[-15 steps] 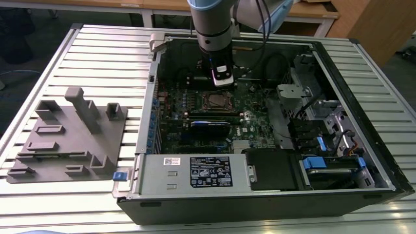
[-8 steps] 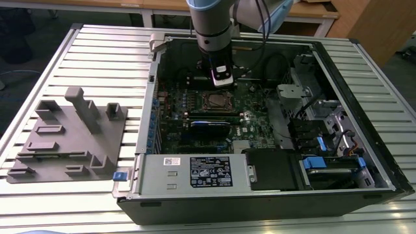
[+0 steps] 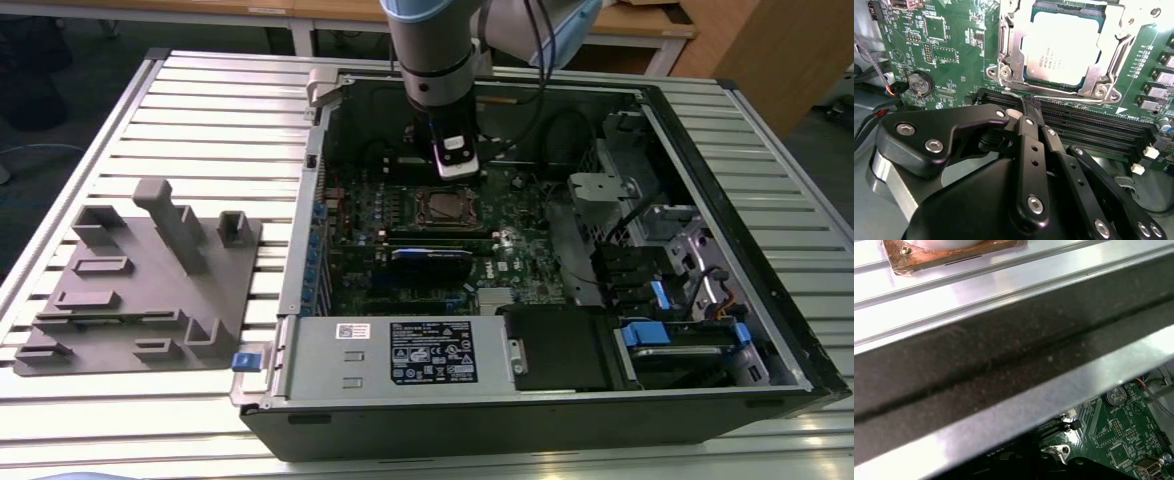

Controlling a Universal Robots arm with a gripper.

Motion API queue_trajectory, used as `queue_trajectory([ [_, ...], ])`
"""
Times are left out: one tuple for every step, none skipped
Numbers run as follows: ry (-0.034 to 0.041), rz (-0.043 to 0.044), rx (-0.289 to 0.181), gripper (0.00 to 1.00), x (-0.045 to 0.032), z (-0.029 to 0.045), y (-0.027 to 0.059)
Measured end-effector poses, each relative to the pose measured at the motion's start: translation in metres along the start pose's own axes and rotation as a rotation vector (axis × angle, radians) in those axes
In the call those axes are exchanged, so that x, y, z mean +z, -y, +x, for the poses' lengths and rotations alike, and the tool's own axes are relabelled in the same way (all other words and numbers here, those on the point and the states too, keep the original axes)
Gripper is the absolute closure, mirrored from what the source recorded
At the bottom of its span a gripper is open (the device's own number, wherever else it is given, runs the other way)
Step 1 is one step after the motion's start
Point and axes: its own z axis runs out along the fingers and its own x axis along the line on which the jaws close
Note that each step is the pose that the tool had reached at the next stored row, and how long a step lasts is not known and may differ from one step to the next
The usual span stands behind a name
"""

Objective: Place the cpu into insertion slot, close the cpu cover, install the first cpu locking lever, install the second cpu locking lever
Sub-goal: 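Install the first cpu locking lever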

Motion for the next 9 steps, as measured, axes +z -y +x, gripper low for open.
queue_trajectory([
  [0.0009, 0.0001, 0.000, 0.89, -0.0001, -0.0001, 0.0004],
  [0.0018, 0.0000, 0.000, 0.89, -0.0002, -0.0002, 0.0007],
  [0.0028, -0.0005, -0.001, 0.89, -0.0002, -0.0002, 0.0011],
  [0.0036, -0.0006, -0.001, 0.89, -0.0003, -0.0003, 0.0015],
  [0.0043, -0.0011, -0.001, 0.89, -0.0002, -0.0002, 0.0017],
  [0.0051, -0.0015, -0.001, 0.89, -0.0001, 0.0000, 0.0018],
  [0.0060, -0.0019, -0.001, 0.89, -0.0001, 0.0002, 0.0020],
  [0.0073, -0.0024, -0.002, 0.89, 0.0001, 0.0006, 0.0022],
  [0.0092, -0.0032, -0.002, 0.89, 0.0002, 0.0010, 0.0024],
])
